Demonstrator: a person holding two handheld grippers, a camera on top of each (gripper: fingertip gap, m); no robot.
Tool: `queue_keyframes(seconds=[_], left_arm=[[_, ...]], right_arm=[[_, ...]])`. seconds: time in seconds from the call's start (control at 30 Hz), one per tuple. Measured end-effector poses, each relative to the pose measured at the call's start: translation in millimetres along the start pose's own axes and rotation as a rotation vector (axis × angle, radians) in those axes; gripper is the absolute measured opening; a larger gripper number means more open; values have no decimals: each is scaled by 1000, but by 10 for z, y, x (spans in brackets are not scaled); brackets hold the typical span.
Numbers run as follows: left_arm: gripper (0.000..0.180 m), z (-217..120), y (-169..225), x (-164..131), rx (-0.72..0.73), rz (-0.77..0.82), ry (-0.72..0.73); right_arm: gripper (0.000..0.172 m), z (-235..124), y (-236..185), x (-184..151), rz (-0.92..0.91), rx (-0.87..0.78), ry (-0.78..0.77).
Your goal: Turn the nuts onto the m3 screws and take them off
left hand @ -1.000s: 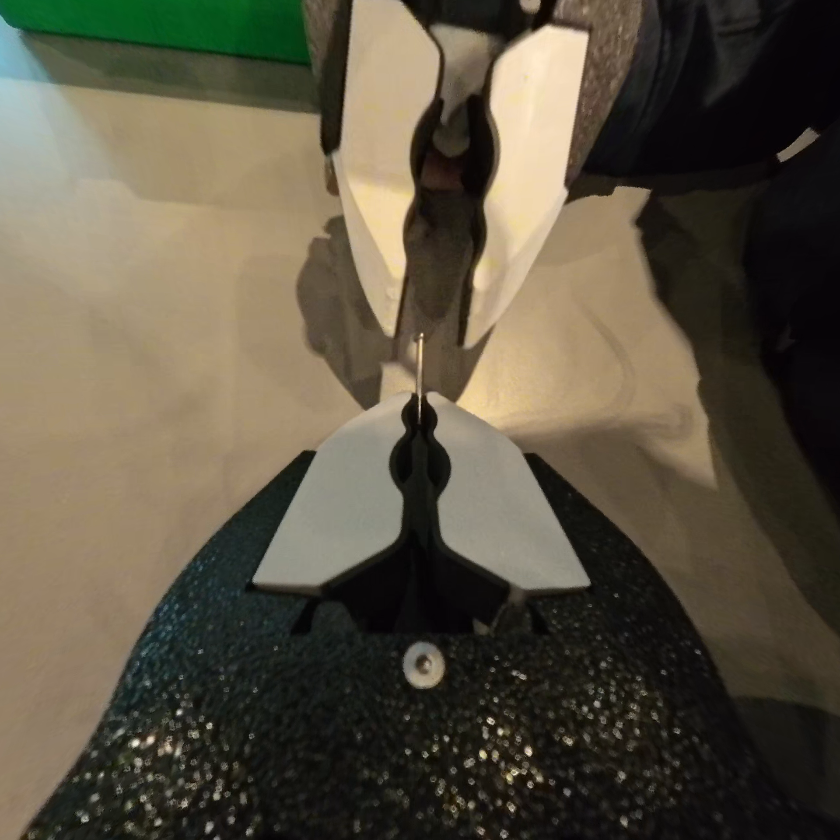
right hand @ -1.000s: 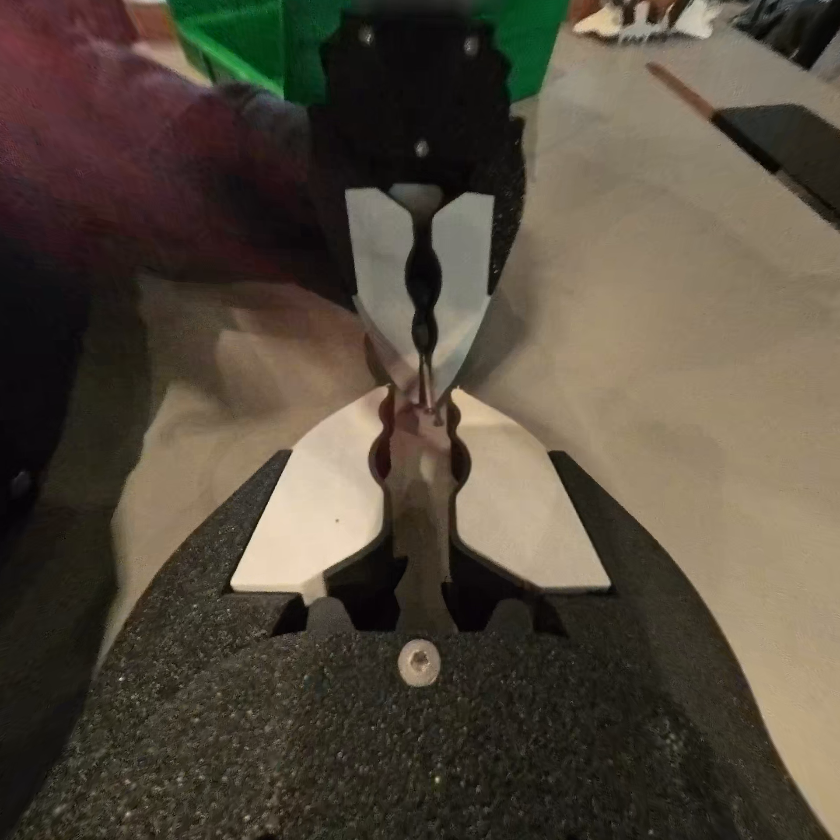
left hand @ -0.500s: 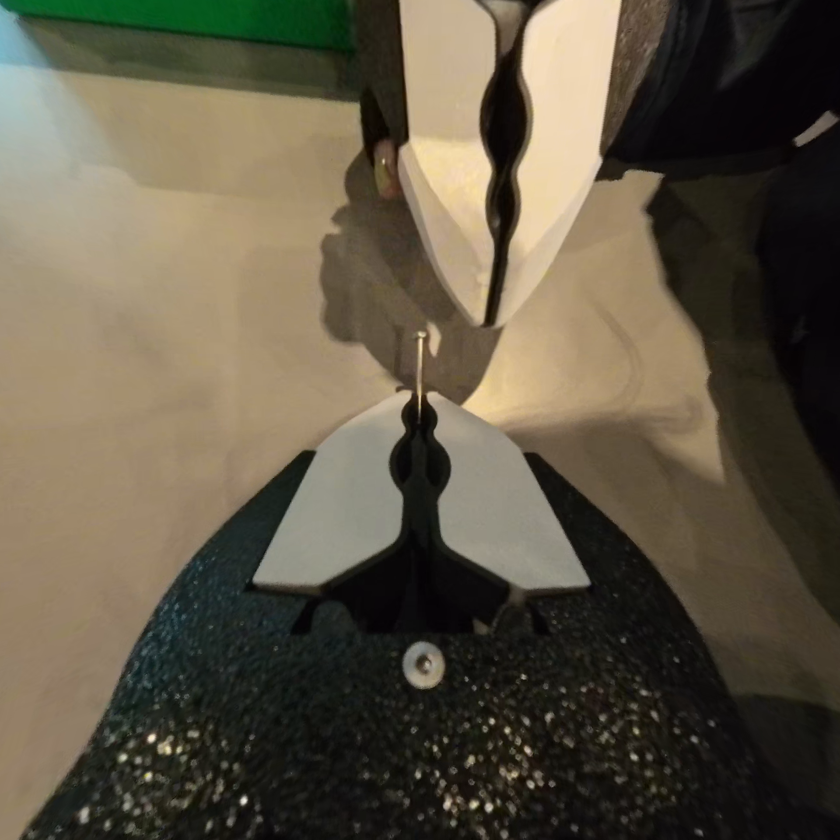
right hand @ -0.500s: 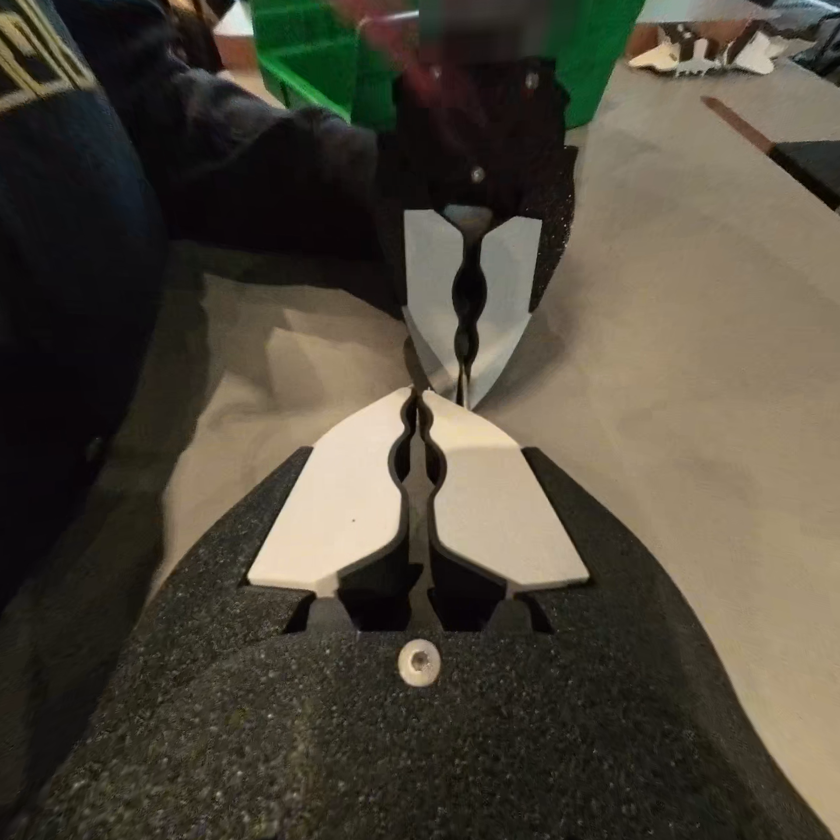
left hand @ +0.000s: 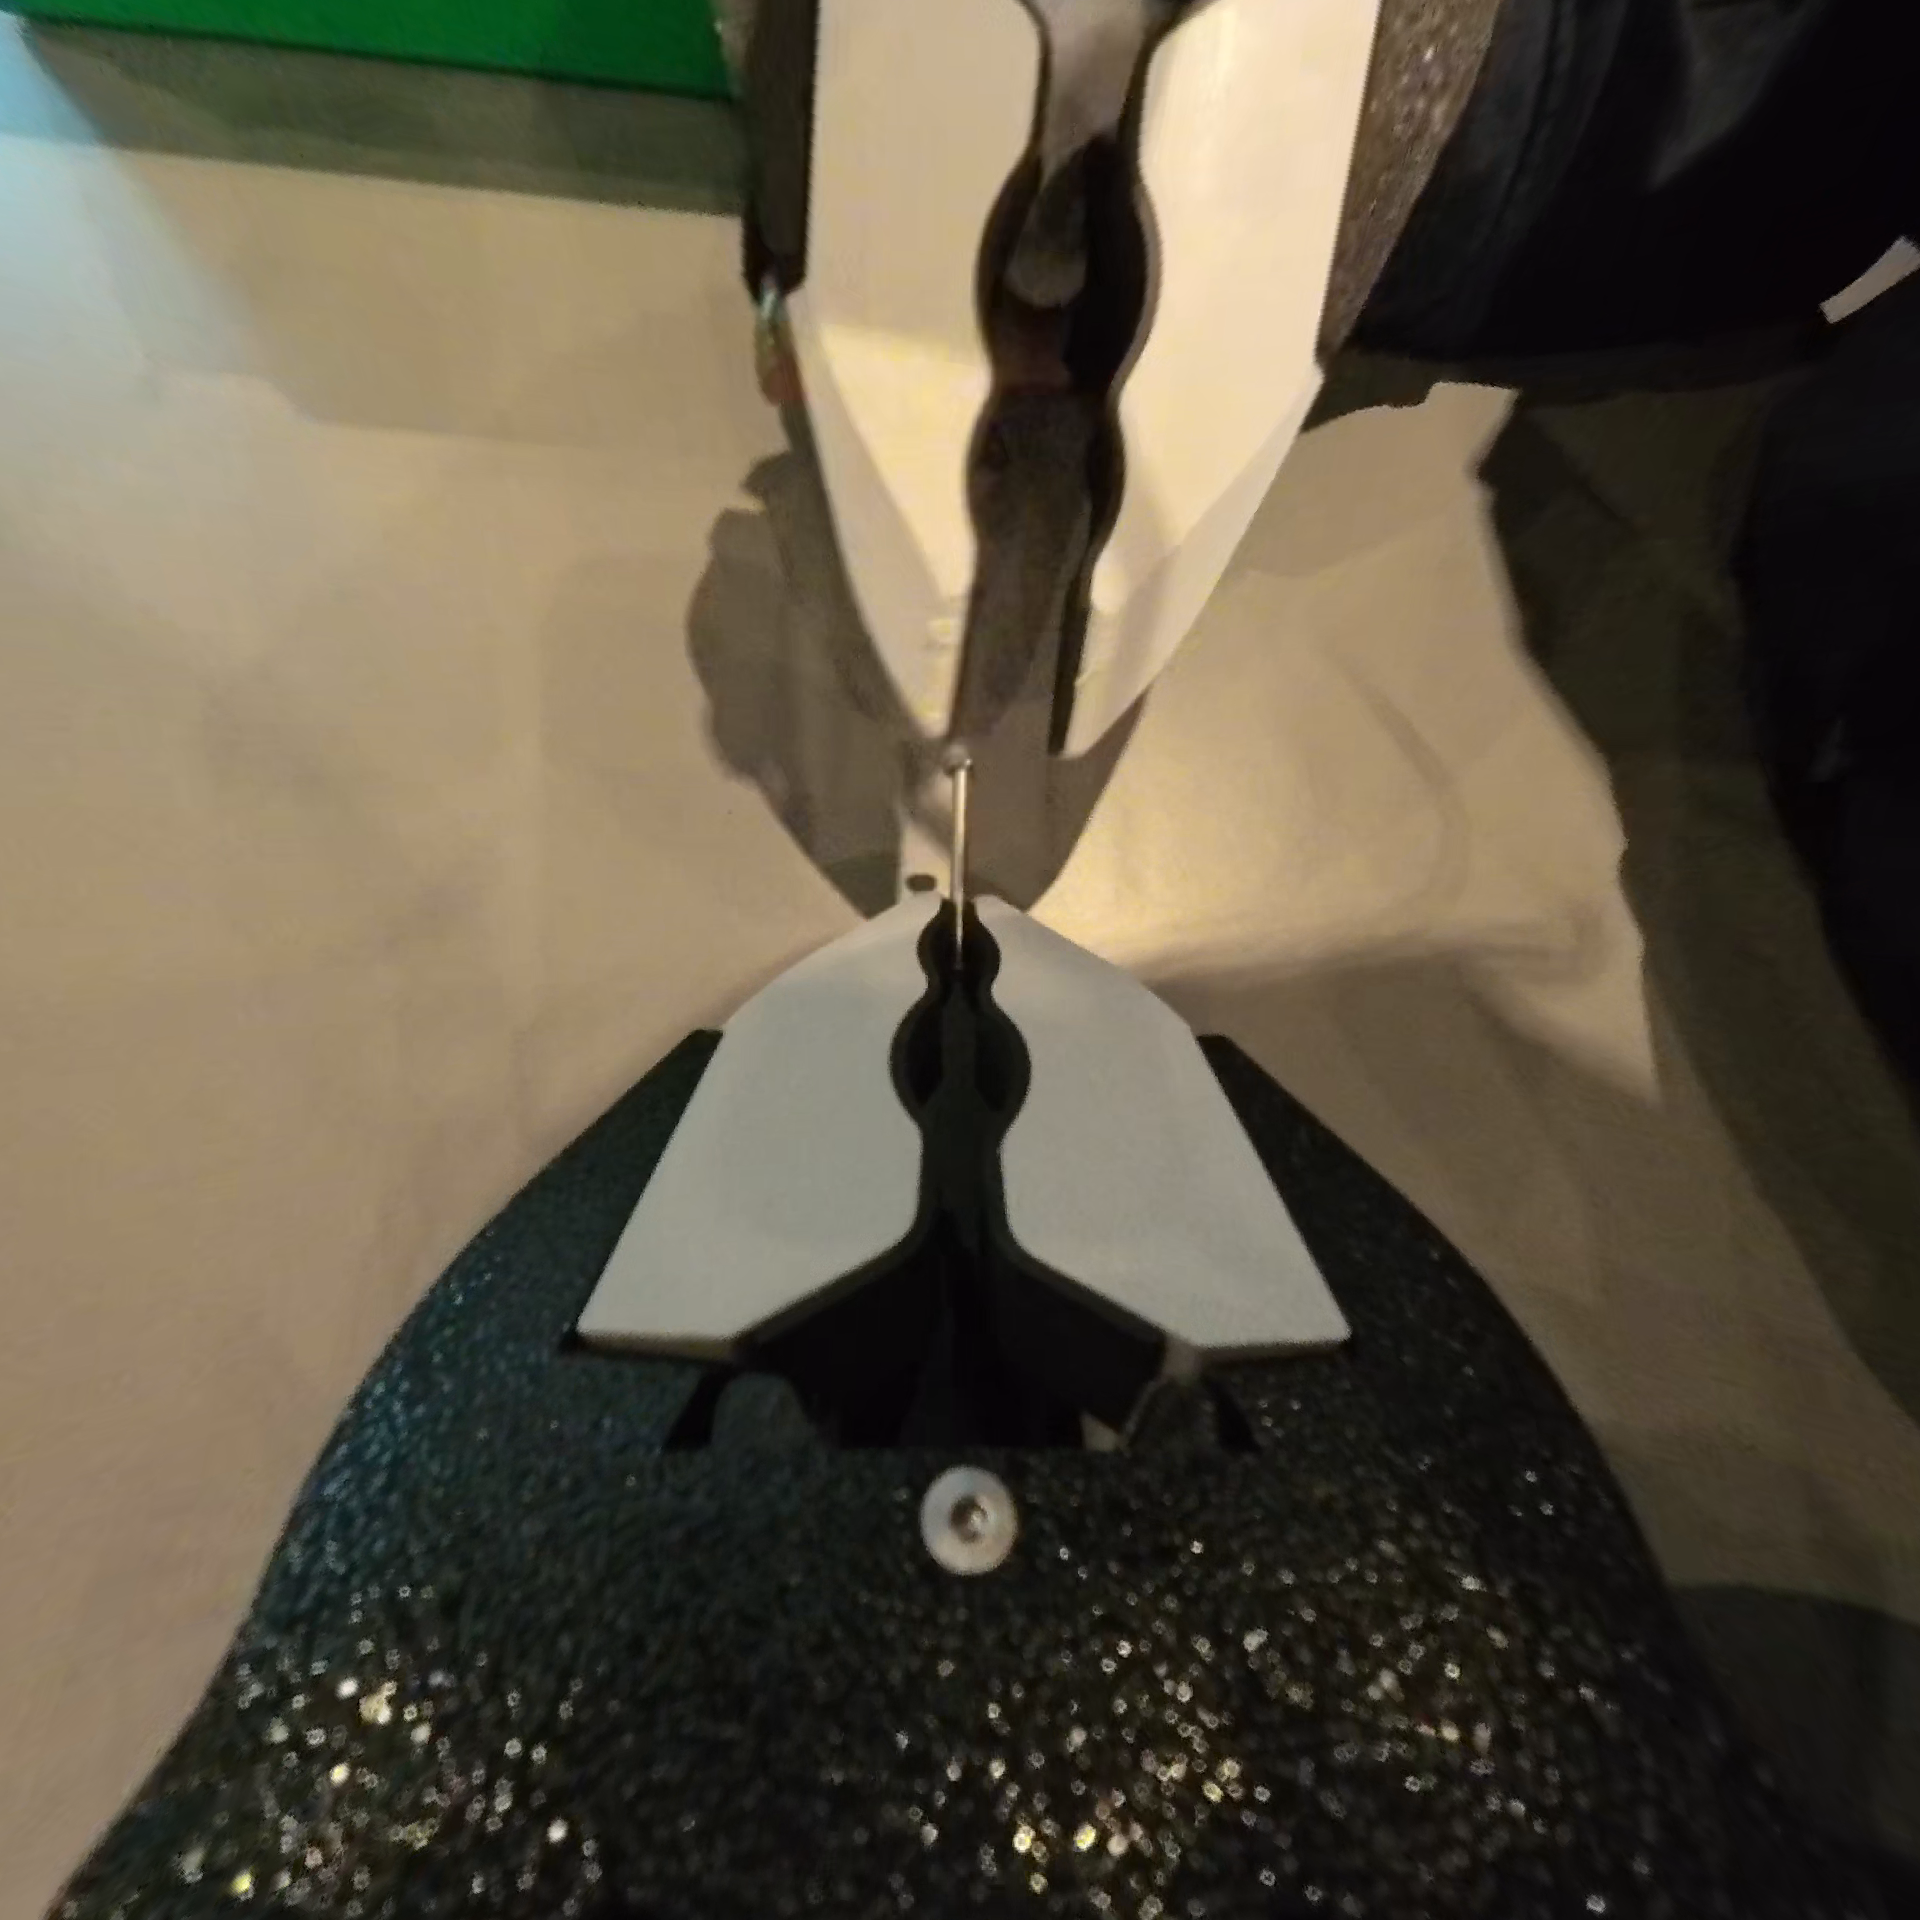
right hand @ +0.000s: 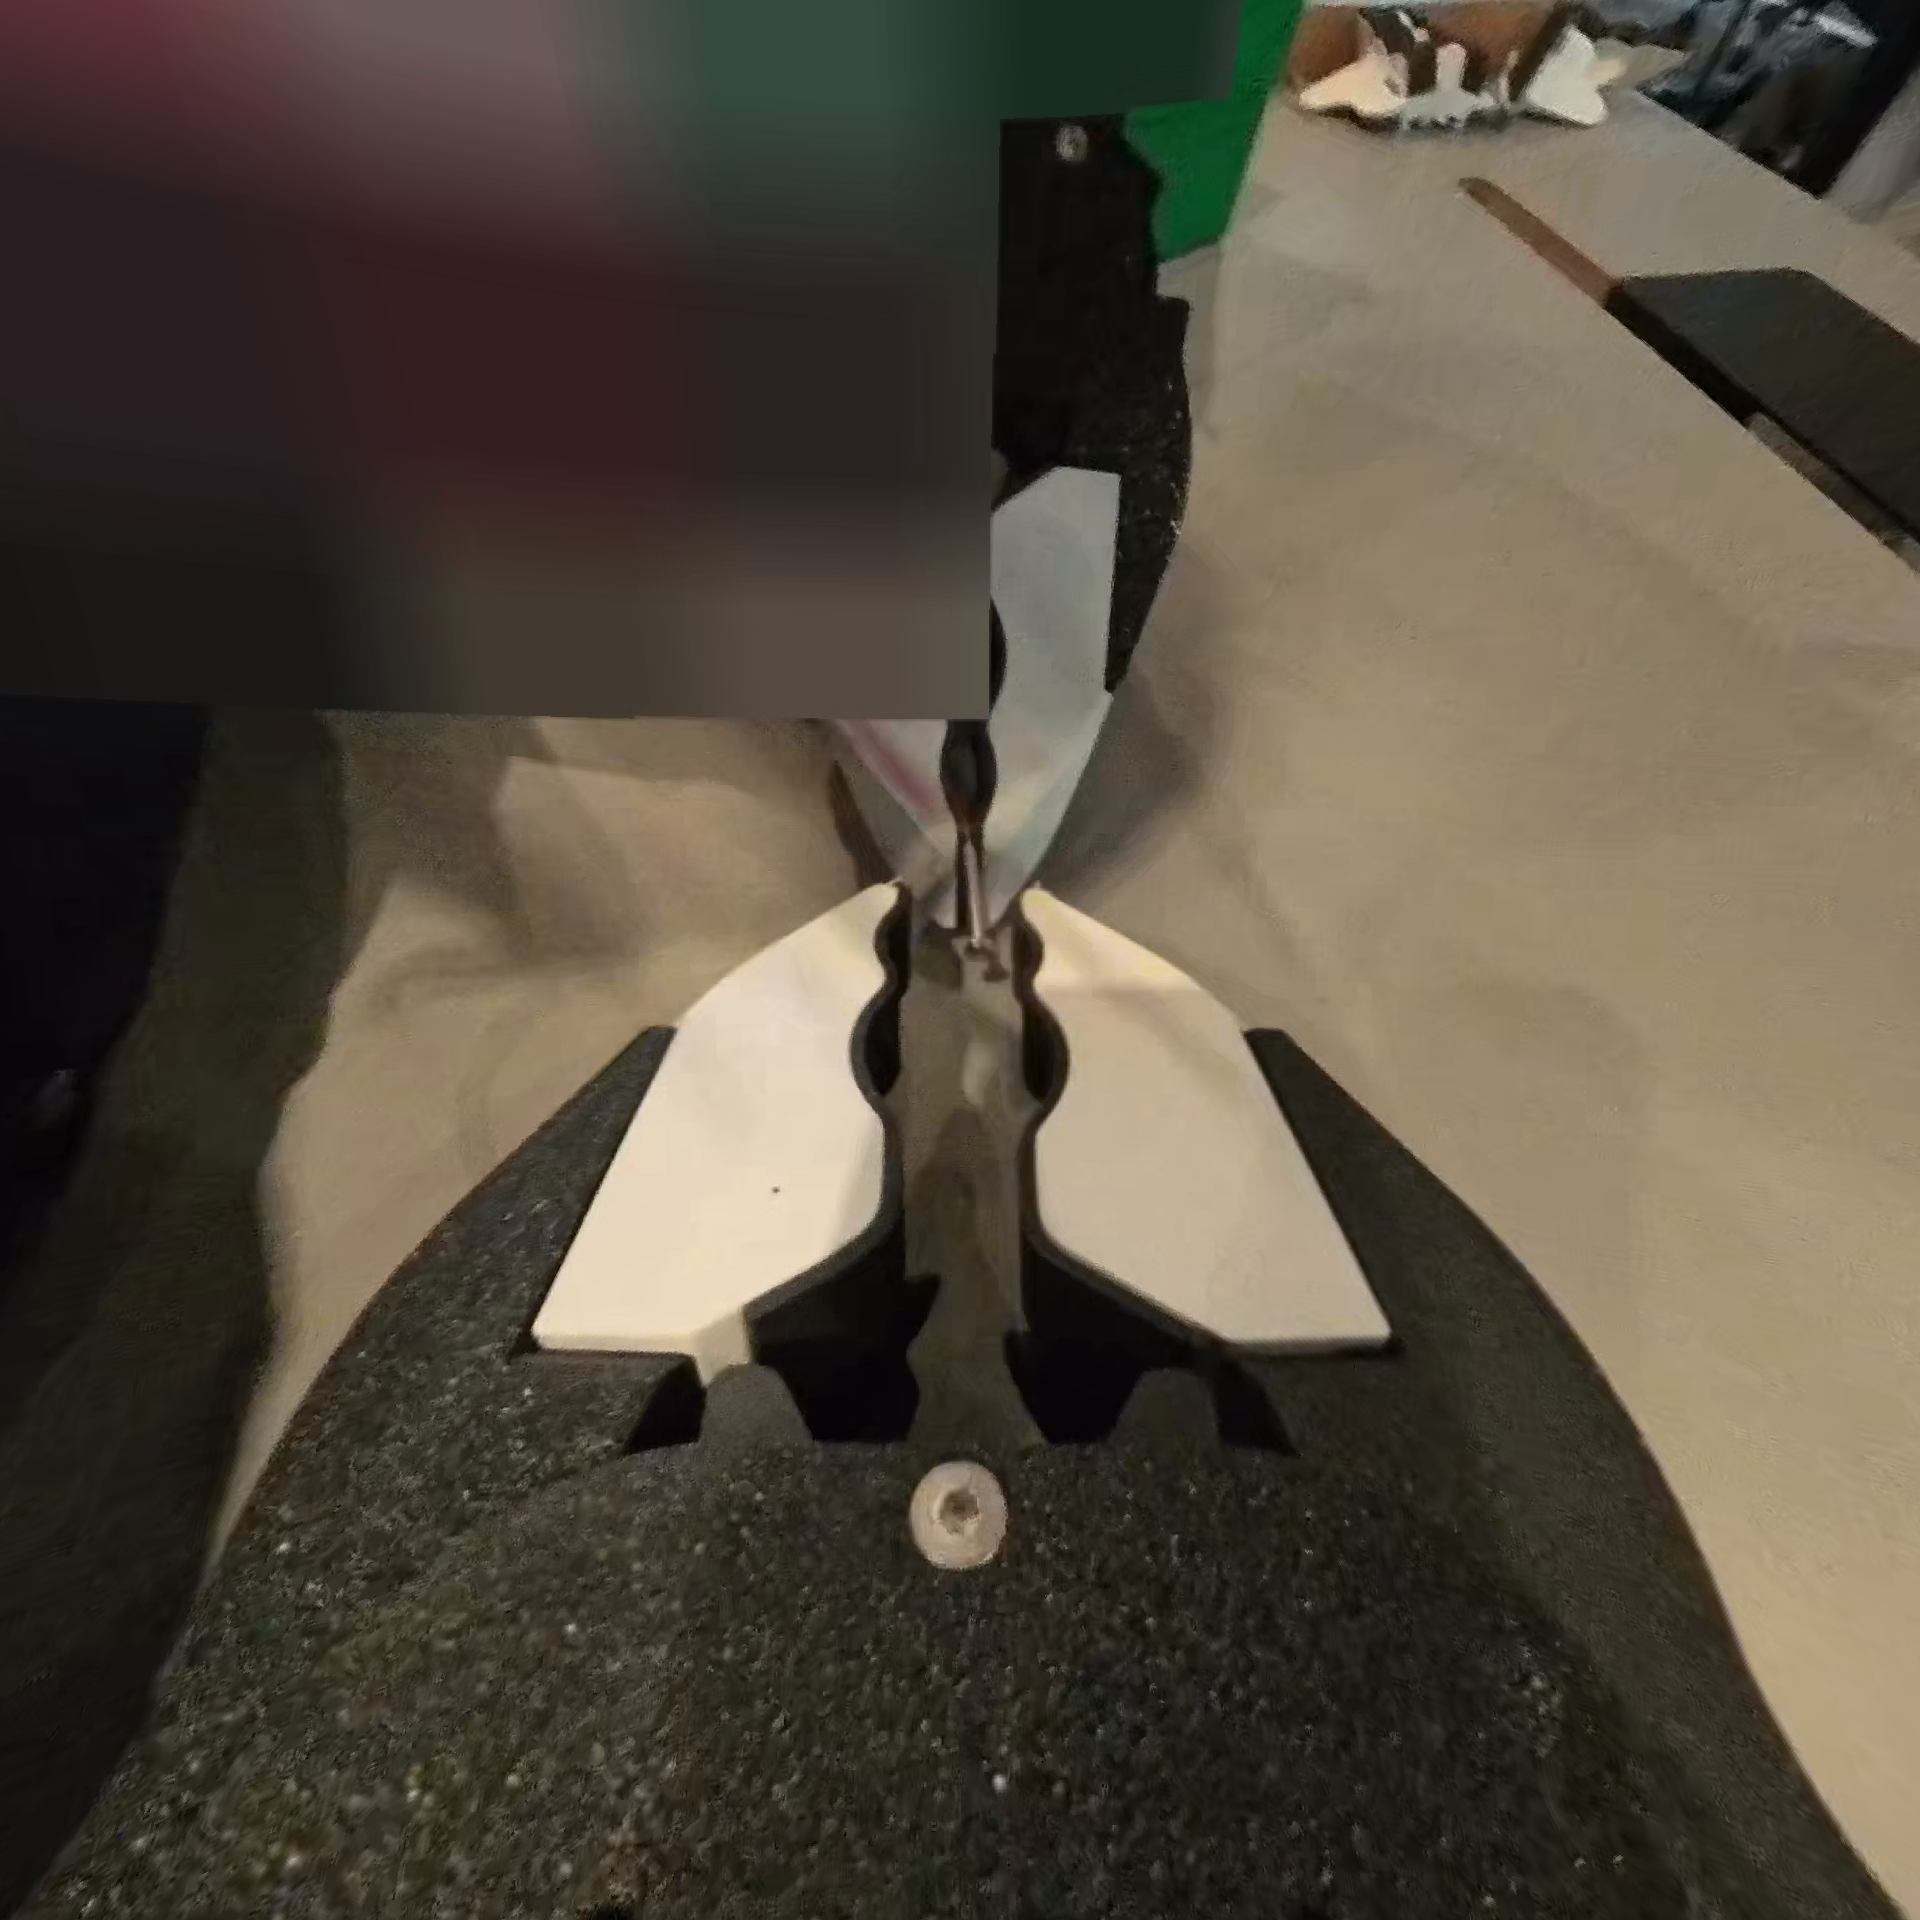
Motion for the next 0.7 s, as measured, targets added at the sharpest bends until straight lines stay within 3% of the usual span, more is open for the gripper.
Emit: queue_keyframes(seconds=[0.1,0.17,0.2,0.37,0.7], left_arm=[[0,-9,-1,6,-3,-4,10],[0,1,-5,-9,4,-2,-7],[0,6,-9,-17,8,0,-15],[0,2,-8,-14,4,-2,-10],[1,-1,-66,-47,68,-6,-34]], right_arm=[[19,41,-39,-38,-39,10,-45],[1,2,-106,-23,-60,71,-16],[0,-11,-100,-18,-50,68,-8],[22,24,-16,-37,-18,5,-36],[22,-4,93,-50,19,-67,-30]])
Point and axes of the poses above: each gripper's, where its closed fingertips meet, z out along the fingers, x out of its top, y = z × x across the jaws, the point moved 4 cm from there along -z, back along the fingers, and after that the axes turned 9 degrees about -x, right-handed, at the moved point
